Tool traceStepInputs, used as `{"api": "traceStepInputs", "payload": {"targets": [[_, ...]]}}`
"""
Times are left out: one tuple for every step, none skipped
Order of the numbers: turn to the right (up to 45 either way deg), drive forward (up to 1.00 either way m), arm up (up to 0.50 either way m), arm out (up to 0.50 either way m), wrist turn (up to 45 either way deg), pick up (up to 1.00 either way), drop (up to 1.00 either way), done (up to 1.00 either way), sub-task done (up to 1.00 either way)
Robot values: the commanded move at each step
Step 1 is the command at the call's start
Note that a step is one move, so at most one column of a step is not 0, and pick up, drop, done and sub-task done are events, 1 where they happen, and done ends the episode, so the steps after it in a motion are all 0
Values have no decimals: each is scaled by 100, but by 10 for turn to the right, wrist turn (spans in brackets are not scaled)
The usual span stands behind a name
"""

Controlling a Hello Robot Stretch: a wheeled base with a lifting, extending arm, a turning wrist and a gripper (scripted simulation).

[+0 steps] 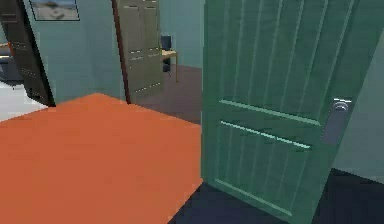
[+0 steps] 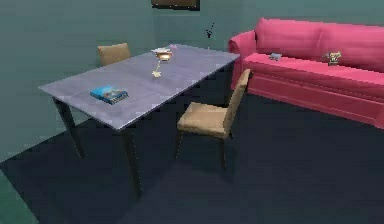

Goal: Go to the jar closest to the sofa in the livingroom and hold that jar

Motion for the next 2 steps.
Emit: {"api": "traceStepInputs", "payload": {"targets": [[270,0,0,0,0,0,0,0,0],[0,25,0,0,0,0,0,0,0]]}}
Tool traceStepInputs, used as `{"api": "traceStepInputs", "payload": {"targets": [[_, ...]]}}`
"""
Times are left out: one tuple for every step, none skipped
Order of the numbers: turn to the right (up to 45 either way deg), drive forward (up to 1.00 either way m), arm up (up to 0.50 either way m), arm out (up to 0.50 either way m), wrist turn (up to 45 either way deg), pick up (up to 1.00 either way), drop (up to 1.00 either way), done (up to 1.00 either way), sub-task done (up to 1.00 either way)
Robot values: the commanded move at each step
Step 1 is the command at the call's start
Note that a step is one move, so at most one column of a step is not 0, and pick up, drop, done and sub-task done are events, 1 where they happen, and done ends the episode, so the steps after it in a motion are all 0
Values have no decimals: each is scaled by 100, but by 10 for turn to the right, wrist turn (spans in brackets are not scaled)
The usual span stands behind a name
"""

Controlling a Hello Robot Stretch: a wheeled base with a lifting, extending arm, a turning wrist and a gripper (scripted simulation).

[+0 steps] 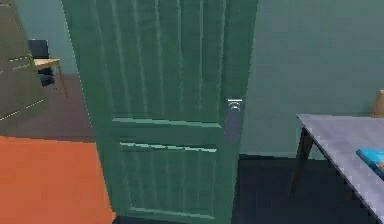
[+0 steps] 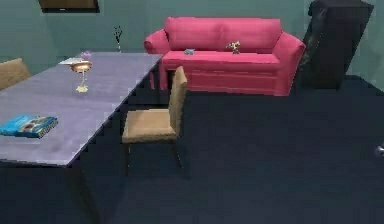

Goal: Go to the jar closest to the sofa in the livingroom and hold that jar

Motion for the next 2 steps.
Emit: {"api": "traceStepInputs", "payload": {"targets": [[-450,0,0,0,0,0,0,0,0],[-240,0,0,0,0,0,0,0,0]]}}
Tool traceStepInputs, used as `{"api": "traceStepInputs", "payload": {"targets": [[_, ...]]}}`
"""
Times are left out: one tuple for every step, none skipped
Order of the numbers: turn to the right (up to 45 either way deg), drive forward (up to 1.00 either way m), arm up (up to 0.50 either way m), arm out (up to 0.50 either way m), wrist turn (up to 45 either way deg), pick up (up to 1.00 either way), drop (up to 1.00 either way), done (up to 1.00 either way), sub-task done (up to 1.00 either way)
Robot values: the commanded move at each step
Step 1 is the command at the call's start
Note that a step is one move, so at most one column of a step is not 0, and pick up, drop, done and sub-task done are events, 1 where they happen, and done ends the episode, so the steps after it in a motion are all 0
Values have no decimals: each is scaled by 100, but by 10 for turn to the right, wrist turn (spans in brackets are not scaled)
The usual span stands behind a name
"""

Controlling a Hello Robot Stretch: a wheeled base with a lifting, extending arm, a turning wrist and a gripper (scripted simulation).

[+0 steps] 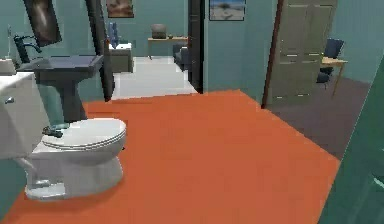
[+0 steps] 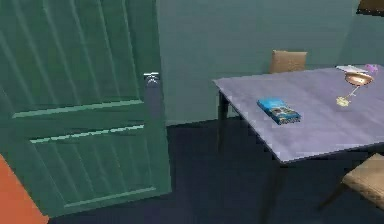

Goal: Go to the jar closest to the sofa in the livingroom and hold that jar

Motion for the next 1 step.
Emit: {"api": "traceStepInputs", "payload": {"targets": [[0,100,0,0,0,0,0,0,0]]}}
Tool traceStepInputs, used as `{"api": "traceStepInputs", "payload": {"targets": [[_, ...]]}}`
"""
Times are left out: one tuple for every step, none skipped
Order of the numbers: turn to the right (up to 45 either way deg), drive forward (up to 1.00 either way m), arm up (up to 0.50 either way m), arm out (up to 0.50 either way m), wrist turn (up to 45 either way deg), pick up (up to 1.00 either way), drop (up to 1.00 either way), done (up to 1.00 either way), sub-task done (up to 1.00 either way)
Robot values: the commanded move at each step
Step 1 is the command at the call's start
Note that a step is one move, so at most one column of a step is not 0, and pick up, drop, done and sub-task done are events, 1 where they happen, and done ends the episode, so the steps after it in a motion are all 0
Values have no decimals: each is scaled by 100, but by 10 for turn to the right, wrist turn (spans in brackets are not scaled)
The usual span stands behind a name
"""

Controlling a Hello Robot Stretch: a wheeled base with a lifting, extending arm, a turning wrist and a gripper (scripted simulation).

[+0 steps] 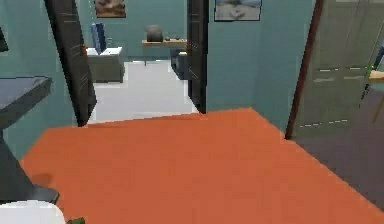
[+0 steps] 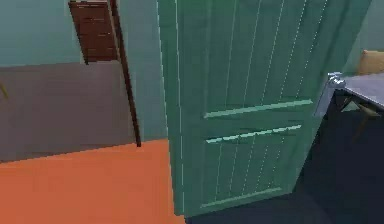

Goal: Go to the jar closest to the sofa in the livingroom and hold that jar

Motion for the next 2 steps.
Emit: {"api": "traceStepInputs", "payload": {"targets": [[0,75,0,0,0,0,0,0,0],[-120,0,0,0,0,0,0,0,0]]}}
